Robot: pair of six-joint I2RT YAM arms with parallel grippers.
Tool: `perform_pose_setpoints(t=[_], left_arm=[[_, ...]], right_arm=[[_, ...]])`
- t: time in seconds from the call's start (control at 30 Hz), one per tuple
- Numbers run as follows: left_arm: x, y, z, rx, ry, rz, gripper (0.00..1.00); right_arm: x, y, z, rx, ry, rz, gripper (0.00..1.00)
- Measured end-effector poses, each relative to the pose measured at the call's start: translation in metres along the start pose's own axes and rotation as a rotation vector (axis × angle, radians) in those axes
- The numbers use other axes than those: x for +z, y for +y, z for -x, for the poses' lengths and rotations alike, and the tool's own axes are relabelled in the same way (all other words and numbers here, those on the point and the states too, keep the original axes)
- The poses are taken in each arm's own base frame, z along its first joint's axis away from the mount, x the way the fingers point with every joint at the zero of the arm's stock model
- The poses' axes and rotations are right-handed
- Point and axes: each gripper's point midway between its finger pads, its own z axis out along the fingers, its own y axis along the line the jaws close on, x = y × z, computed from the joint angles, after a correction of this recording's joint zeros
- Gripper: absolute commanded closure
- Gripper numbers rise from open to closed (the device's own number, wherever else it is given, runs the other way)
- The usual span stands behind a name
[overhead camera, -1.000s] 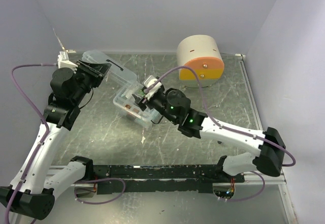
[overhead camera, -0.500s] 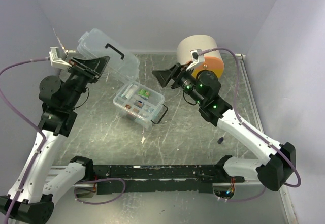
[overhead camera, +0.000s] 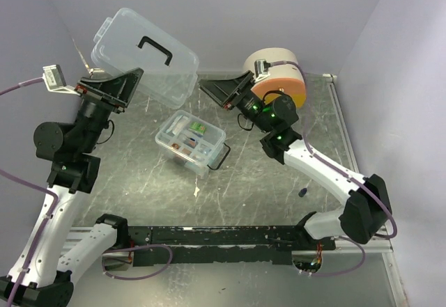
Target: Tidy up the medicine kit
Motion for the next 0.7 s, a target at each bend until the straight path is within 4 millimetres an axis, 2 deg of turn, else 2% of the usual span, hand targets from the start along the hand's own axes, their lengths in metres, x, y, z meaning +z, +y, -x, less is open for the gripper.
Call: perform_pose_setpoints(t=[0.2, 0.37, 0.47, 0.57, 0.7], left_arm=[[0.0, -0.018, 0.009, -0.051, -0.039, -0.072, 0.69], [0.001, -0.022, 0.01, -0.081, -0.043, -0.091, 0.69], [0.0, -0.021, 0.008, -0.094, -0.039, -0.095, 0.69], [0.0, -0.017, 0.005, -0.101, -0.034, -0.087, 0.69], [0.0, -0.015, 0.003, -0.104, -0.028, -0.084, 0.69]], right_arm=[[0.012, 0.006, -0.003, 0.127, 0.009, 0.097, 0.19], [0.024, 0.013, -0.004, 0.185, 0.025, 0.169, 0.22], [0.024, 0.023, 0.0, 0.186, 0.013, 0.22, 0.24], [0.022, 0.032, 0.003, 0.18, 0.002, 0.26, 0.27], [0.022, 0.042, 0.007, 0.191, -0.001, 0.297, 0.37]])
